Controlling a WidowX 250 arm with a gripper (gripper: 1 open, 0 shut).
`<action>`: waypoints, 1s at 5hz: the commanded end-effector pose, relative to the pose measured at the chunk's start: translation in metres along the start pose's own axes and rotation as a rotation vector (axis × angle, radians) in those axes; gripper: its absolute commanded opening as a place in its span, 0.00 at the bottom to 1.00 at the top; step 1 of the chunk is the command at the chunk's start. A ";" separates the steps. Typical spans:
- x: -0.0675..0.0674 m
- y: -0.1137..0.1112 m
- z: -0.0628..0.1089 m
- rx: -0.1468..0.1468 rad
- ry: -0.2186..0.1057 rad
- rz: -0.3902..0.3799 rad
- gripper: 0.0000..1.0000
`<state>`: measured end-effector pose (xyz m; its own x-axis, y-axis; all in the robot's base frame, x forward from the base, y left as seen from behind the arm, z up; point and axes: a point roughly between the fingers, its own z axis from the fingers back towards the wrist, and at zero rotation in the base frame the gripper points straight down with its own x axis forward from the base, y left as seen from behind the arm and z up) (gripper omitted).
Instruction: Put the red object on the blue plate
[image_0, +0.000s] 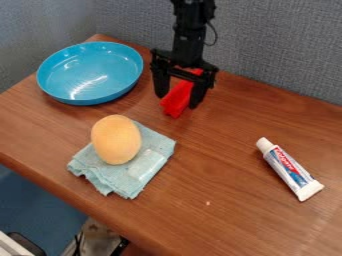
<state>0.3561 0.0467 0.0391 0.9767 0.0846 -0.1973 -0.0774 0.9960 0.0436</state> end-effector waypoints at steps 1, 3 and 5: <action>0.010 0.011 0.010 0.014 -0.046 0.021 1.00; 0.012 0.014 0.005 0.009 -0.041 0.022 0.00; 0.008 0.015 0.022 -0.028 -0.059 0.014 0.00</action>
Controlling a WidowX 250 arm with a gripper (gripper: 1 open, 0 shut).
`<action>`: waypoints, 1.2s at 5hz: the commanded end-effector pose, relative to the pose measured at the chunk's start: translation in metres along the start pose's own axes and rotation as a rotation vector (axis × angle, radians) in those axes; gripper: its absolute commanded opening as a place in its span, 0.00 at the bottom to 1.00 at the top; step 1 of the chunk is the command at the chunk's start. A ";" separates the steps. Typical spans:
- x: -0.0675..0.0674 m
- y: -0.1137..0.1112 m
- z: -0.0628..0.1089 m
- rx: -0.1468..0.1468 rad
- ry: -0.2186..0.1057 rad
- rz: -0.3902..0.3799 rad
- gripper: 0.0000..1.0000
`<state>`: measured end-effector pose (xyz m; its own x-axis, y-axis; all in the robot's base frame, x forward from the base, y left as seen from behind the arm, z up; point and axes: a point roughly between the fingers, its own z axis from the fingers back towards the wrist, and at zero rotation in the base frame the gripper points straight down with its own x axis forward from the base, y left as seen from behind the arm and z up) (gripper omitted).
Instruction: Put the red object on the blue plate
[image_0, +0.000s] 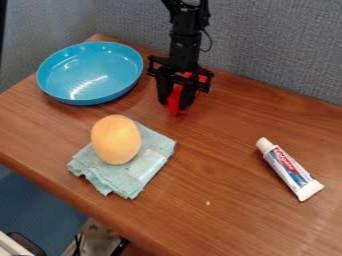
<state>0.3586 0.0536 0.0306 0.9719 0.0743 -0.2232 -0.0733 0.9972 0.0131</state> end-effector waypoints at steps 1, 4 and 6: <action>0.000 0.009 0.039 -0.017 -0.098 0.017 0.00; -0.012 0.012 0.089 -0.080 -0.182 0.010 0.00; -0.014 0.016 0.096 -0.092 -0.195 0.000 0.00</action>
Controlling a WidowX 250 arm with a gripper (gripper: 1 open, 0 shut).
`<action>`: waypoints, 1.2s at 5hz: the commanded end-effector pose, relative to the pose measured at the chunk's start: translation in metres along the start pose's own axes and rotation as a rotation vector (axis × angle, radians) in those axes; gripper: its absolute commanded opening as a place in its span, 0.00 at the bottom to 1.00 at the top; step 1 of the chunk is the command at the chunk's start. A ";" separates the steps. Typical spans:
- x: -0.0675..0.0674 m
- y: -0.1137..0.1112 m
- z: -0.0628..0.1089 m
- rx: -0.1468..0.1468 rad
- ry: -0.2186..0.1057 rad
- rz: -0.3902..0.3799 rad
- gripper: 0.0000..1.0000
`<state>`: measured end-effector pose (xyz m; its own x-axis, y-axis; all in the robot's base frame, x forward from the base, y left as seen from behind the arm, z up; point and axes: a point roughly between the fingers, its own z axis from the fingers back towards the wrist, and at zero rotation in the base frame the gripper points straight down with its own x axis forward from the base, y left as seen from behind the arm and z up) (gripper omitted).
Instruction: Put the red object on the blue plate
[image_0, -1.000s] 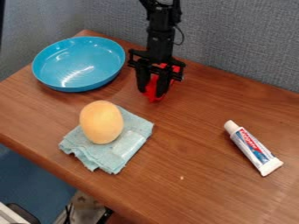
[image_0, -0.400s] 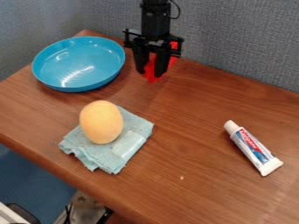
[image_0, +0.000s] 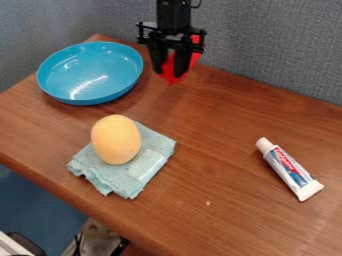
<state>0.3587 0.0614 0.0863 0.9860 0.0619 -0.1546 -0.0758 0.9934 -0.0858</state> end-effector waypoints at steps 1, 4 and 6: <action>0.003 0.005 0.041 0.011 -0.126 0.000 0.00; 0.011 0.012 0.029 0.028 -0.121 -0.030 0.00; 0.014 0.015 0.017 0.041 -0.112 -0.046 0.00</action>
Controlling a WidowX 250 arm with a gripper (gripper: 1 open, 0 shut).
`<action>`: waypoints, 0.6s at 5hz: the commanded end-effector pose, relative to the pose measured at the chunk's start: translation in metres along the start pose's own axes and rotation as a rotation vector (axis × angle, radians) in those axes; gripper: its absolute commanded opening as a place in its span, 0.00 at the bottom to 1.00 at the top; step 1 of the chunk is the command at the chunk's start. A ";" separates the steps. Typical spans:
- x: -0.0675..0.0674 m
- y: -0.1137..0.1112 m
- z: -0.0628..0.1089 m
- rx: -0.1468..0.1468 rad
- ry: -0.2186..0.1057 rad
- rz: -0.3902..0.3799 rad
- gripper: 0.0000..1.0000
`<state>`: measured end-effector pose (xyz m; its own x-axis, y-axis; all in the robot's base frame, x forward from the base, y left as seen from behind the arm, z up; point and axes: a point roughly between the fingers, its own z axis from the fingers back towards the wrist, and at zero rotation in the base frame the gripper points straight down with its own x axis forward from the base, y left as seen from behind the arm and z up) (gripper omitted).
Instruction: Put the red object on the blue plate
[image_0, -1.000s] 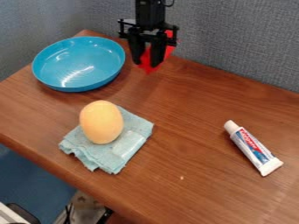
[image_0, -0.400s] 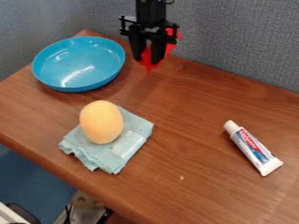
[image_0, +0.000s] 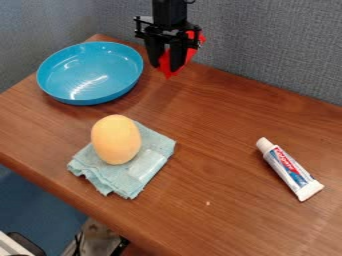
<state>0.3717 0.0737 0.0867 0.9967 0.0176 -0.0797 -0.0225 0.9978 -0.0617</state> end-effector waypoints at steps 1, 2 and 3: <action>0.001 0.002 0.008 0.018 -0.035 -0.005 0.00; -0.003 -0.002 0.004 0.022 -0.032 -0.018 0.00; -0.008 -0.007 0.009 0.019 -0.041 -0.034 0.00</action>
<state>0.3596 0.0715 0.0680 0.9932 -0.0003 -0.1166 -0.0069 0.9981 -0.0612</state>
